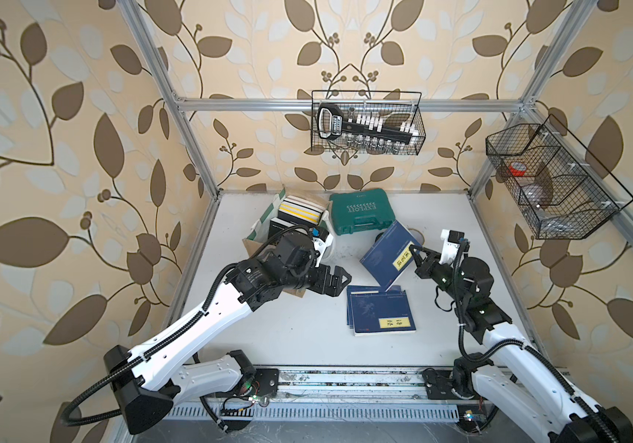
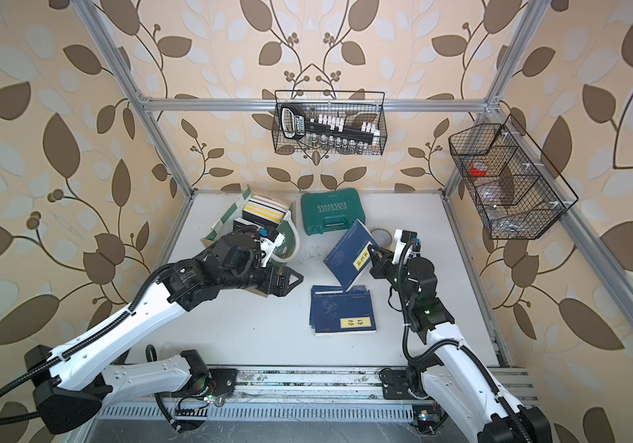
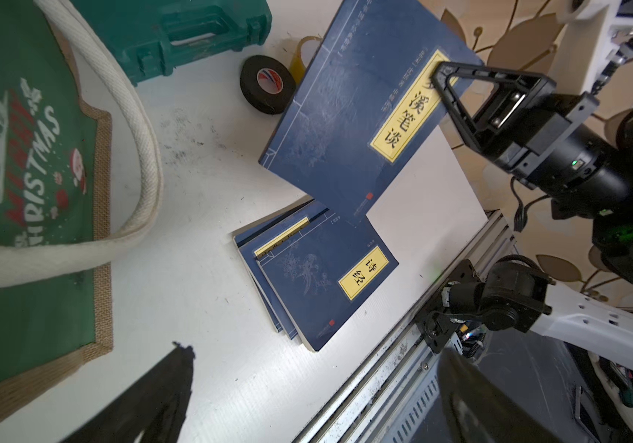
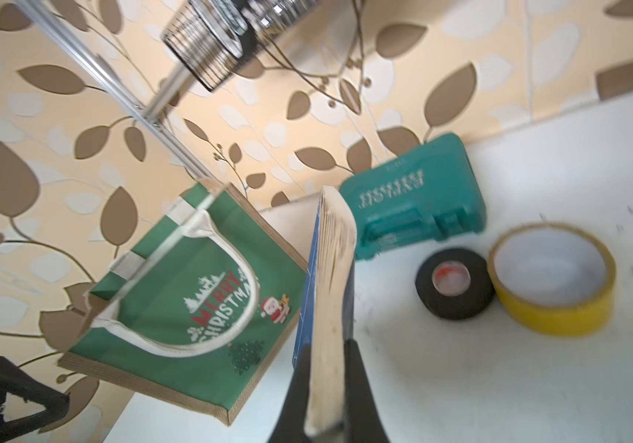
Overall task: Put the books into the canvas bag
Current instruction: Pick up the book from the book, then place the book in the canvas bag.
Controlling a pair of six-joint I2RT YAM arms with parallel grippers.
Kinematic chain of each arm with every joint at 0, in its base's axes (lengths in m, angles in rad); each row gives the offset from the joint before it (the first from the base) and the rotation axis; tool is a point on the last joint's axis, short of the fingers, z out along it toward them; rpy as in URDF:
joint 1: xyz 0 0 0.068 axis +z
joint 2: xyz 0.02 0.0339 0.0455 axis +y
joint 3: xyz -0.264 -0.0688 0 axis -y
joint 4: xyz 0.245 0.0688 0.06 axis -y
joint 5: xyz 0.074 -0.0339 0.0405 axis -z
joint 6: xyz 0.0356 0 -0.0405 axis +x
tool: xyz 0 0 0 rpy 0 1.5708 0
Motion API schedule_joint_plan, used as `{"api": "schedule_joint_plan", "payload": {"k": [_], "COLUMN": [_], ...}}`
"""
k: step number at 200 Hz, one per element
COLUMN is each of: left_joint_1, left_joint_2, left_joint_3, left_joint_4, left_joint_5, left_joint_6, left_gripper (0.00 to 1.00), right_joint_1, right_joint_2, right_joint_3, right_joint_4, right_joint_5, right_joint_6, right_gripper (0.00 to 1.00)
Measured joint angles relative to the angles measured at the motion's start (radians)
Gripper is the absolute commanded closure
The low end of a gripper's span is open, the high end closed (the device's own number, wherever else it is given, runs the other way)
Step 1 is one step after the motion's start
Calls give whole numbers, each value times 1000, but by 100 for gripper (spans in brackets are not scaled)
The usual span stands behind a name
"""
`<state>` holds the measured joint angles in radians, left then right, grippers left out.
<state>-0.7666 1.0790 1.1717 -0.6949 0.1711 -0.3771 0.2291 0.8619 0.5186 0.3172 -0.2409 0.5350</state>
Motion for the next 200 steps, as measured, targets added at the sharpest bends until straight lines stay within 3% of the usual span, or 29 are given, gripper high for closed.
{"api": "schedule_joint_plan", "payload": {"k": [52, 89, 139, 200], "left_joint_1": [35, 84, 327, 363], "left_joint_2": [-60, -98, -115, -175], "left_joint_3": [95, 142, 194, 194], "left_joint_4": [-144, -241, -366, -416], "left_joint_5": [-126, -233, -240, -231], "left_joint_6": [26, 13, -46, -63], "left_gripper": [1, 1, 1, 1], "right_joint_1": [17, 110, 274, 380], "right_joint_2": [254, 458, 721, 968], "right_joint_3": [339, 615, 951, 1139], "right_joint_4": [131, 151, 128, 120], "right_joint_5": [-137, -226, -284, -290], "right_joint_6": [-74, -119, -177, -196], "right_gripper": [100, 100, 100, 100]}}
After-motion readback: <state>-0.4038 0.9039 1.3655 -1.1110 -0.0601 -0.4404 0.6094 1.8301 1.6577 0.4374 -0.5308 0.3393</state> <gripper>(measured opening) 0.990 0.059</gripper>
